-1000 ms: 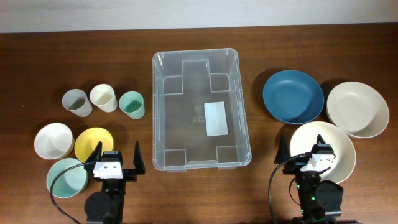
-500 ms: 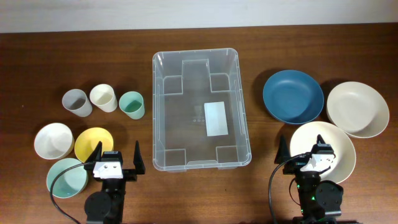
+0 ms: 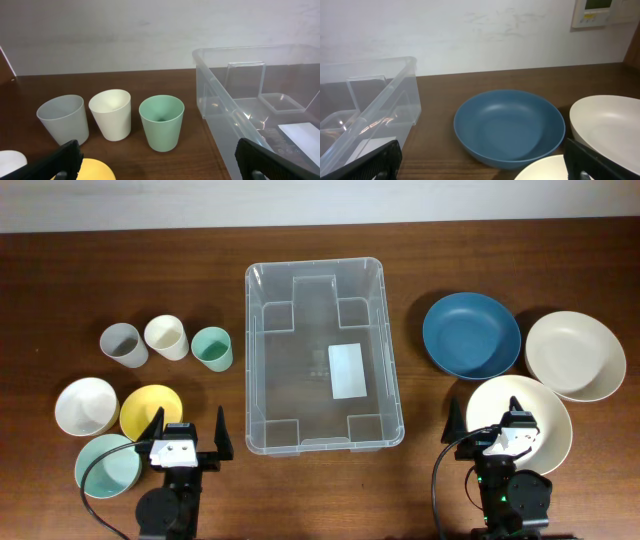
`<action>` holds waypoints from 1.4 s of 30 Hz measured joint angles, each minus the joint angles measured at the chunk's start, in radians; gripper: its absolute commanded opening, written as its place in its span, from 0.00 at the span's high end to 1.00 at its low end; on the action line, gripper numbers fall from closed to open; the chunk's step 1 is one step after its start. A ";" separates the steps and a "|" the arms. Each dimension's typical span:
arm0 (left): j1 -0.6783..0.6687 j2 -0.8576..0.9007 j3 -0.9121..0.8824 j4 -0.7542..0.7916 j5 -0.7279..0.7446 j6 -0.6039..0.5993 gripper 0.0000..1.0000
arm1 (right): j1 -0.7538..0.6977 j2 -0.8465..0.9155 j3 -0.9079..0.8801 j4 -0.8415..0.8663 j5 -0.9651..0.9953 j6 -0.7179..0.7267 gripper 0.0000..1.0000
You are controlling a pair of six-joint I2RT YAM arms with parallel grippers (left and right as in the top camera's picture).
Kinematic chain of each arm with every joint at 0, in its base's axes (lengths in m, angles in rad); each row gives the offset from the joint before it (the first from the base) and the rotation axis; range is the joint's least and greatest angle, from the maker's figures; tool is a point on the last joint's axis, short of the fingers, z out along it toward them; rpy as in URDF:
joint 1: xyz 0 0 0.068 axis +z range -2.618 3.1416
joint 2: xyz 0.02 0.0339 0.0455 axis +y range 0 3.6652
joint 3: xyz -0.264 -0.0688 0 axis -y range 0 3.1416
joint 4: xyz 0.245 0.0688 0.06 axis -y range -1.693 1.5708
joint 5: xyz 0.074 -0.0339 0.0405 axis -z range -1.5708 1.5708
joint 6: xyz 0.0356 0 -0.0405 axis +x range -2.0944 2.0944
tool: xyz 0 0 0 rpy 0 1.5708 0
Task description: Pack container
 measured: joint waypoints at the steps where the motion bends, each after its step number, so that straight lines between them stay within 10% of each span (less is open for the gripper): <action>1: 0.000 0.000 0.000 0.000 0.000 0.000 0.00 | 0.000 0.000 0.000 0.000 0.000 0.000 0.01; 23: 0.000 0.092 0.127 -0.107 -0.005 -0.003 0.00 | 0.000 0.037 0.098 -0.129 0.000 0.000 0.01; 42: 0.000 0.771 0.753 -0.524 0.001 -0.004 0.00 | -0.008 0.747 0.879 -0.710 0.000 0.132 0.01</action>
